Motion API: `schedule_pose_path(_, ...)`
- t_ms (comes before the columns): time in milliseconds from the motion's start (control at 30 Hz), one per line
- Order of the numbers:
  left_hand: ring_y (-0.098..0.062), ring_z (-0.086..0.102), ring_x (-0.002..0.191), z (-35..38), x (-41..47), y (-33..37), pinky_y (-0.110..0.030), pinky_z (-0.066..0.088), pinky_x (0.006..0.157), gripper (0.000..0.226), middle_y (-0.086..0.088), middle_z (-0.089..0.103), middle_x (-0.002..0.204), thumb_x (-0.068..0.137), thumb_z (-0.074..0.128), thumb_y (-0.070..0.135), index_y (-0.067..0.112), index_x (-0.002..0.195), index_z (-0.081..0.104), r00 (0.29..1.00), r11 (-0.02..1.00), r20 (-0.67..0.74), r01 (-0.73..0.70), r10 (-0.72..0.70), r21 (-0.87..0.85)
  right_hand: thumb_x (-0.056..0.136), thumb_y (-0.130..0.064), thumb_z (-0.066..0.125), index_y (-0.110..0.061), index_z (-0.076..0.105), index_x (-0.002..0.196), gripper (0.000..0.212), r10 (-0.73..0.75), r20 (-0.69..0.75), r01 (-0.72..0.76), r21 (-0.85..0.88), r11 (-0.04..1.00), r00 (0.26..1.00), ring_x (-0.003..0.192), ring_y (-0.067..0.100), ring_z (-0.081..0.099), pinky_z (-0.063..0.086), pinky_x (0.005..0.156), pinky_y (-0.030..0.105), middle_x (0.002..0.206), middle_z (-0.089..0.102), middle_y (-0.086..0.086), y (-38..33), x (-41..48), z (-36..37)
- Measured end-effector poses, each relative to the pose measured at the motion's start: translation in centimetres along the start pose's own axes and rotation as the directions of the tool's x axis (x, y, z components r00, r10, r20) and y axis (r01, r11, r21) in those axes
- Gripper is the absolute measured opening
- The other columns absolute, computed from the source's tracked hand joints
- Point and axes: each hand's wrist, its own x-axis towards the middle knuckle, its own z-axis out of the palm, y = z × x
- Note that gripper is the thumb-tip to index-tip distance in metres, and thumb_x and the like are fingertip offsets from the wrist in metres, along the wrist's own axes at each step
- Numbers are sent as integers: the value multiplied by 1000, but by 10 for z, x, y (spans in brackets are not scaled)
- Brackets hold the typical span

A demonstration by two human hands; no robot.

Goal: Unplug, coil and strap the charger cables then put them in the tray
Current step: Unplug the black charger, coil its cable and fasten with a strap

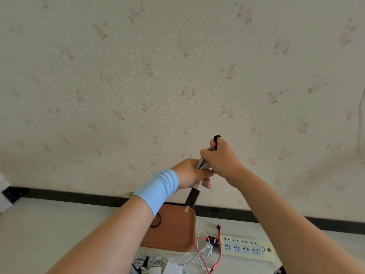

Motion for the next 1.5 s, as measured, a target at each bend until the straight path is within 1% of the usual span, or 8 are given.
schedule_pose_path(233, -15, 49, 52, -7, 7, -3, -49, 59, 82, 13, 0, 45, 62, 98, 57, 21, 13, 90, 52, 994, 917, -96, 13, -56, -398, 105, -21, 36, -19, 62, 88, 31, -70, -89, 79, 104, 991, 994, 56, 14, 37, 32, 56, 34, 73, 43, 1, 1, 3, -15)
schedule_pose_path(467, -17, 51, 55, -16, 3, -3, -30, 60, 63, 18, -2, 49, 68, 100, 50, 27, 10, 99, 58, 987, 978, -155, 12, -45, -208, 90, -9, 73, -12, 81, 92, 9, -161, 210, 124, 180, 976, 964, 50, 14, 51, 39, 47, 25, 62, 68, 6, -13, -18, -16)
schedule_pose_path(667, -16, 48, 48, -14, 7, 1, -37, 57, 67, 19, -5, 50, 66, 96, 41, 8, 10, 83, 55, 981, 996, -189, 20, -36, -85, 79, -23, 86, -7, 80, 76, 17, 54, 129, -72, 136, 988, 990, 41, 11, 49, 34, 43, 22, 59, 70, 4, -11, -17, -4)
schedule_pose_path(867, -18, 52, 53, -21, 4, 3, -37, 57, 71, 26, -4, 51, 61, 97, 43, 26, 6, 96, 61, 969, 999, -243, 40, -36, 13, 88, -11, 74, -10, 76, 77, 11, -129, 186, 59, 345, 937, 974, 50, 14, 41, 35, 48, 21, 68, 68, 7, -13, -22, 0)
schedule_pose_path(1000, -17, 54, 51, -19, 3, 0, -30, 48, 63, 31, -1, 55, 55, 99, 45, 38, 12, 101, 62, 976, 965, -216, 48, 9, 257, 81, -27, 83, -15, 80, 71, 16, -67, 96, 52, 152, 987, 993, 49, 14, 41, 38, 47, 12, 74, 67, 28, -15, -22, 3)
schedule_pose_path(1100, -17, 50, 52, -22, 4, -3, -27, 43, 56, 25, -2, 52, 61, 99, 48, 33, 14, 84, 54, 975, 963, -220, 39, 21, 267, 78, -34, 85, -21, 79, 65, 20, -5, 37, 3, 50, 999, 999, 43, 12, 40, 39, 46, 14, 55, 57, 16, -14, -21, 8)
schedule_pose_path(1333, -17, 52, 57, -26, -3, -3, -34, 54, 68, 15, -2, 49, 64, 92, 61, 22, 12, 84, 54, 994, 997, -95, -57, 62, 60, 78, -32, 84, -15, 69, 57, 32, 92, -109, -94, -17, 995, 990, 36, 4, 44, 43, 43, 15, 42, 57, -5, -16, -18, 12)
schedule_pose_path(1500, -20, 45, 57, -28, -11, 0, -39, 50, 67, 33, -6, 52, 72, 102, 37, 29, 6, 94, 58, 1000, 851, 9, -12, 19, -525, 76, -33, 85, -11, 72, 65, 28, 49, -104, -49, 0, 999, 993, 41, 6, 43, 43, 45, 20, 47, 61, -7, -19, -21, 6)
